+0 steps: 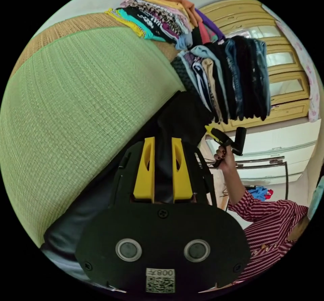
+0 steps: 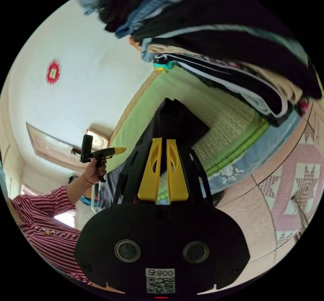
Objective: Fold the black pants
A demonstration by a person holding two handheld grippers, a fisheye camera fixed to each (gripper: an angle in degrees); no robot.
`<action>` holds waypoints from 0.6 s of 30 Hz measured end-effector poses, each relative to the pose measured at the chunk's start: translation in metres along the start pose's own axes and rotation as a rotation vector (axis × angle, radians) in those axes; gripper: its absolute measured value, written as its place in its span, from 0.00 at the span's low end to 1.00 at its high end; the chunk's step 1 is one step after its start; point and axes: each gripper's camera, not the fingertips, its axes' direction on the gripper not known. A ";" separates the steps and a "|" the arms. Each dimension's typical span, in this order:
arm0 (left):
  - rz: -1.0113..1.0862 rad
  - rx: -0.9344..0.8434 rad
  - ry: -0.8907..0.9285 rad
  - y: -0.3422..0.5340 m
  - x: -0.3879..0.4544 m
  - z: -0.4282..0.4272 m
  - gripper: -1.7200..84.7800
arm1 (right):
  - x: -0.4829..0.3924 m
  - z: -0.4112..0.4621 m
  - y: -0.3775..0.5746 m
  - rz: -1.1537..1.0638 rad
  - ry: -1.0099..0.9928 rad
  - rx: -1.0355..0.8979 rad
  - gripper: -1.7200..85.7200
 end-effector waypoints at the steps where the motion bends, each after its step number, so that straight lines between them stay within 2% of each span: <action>1: 0.012 -0.028 -0.032 -0.008 0.003 0.010 0.11 | 0.009 0.000 0.000 0.021 -0.010 -0.003 0.04; 6: 0.073 -0.096 -0.134 -0.033 0.018 0.042 0.11 | 0.054 -0.005 0.003 0.104 -0.100 0.018 0.04; 10: 0.121 -0.141 -0.252 -0.044 0.029 0.060 0.06 | 0.076 -0.009 0.004 0.143 -0.172 0.051 0.05; 18: 0.145 -0.056 -0.210 -0.039 0.038 0.047 0.03 | 0.080 -0.021 -0.004 0.125 -0.228 0.078 0.04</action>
